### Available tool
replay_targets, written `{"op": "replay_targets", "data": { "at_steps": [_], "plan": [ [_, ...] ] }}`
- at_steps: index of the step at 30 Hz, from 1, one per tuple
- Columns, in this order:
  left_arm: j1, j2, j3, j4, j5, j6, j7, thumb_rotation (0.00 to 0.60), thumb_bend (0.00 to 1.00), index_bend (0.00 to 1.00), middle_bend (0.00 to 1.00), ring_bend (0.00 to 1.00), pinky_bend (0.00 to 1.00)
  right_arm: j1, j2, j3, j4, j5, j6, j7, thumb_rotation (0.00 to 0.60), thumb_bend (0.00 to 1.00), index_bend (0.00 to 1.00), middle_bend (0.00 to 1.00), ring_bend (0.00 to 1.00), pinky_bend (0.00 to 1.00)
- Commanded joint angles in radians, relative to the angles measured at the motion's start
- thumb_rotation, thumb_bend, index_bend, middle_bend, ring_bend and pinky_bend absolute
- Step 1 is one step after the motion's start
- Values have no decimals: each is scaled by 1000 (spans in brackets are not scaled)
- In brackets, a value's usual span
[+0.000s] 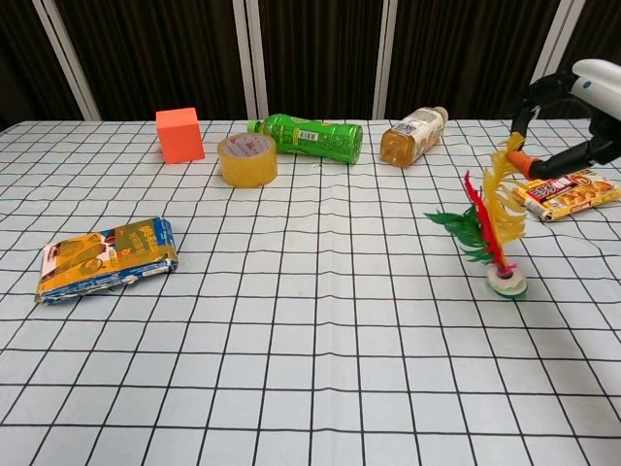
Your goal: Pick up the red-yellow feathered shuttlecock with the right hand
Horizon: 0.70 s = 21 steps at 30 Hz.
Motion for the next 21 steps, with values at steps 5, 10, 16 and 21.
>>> {"op": "replay_targets", "data": {
  "at_steps": [5, 10, 16, 21],
  "plan": [
    [0, 0, 1, -1, 1, 0, 0, 600, 0, 0, 0, 0, 0, -17, 27, -8, 2, 9, 24, 22, 600, 559, 619, 254, 0, 0],
    [0, 0, 1, -1, 2, 0, -1, 600, 0, 0, 0, 0, 0, -39, 60, -25, -28, 3, 44, 32, 600, 560, 386, 238, 0, 0],
    [-1, 1, 1, -1, 8, 4, -6, 600, 0, 0, 0, 0, 0, -71, 97, -48, -72, 6, 66, 49, 600, 560, 96, 150, 0, 0],
    [1, 4, 4, 2, 15, 9, -15, 600, 0, 0, 0, 0, 0, -104, 133, -68, -109, 3, 94, 58, 600, 560, 0, 38, 0, 0]
  ]
}}
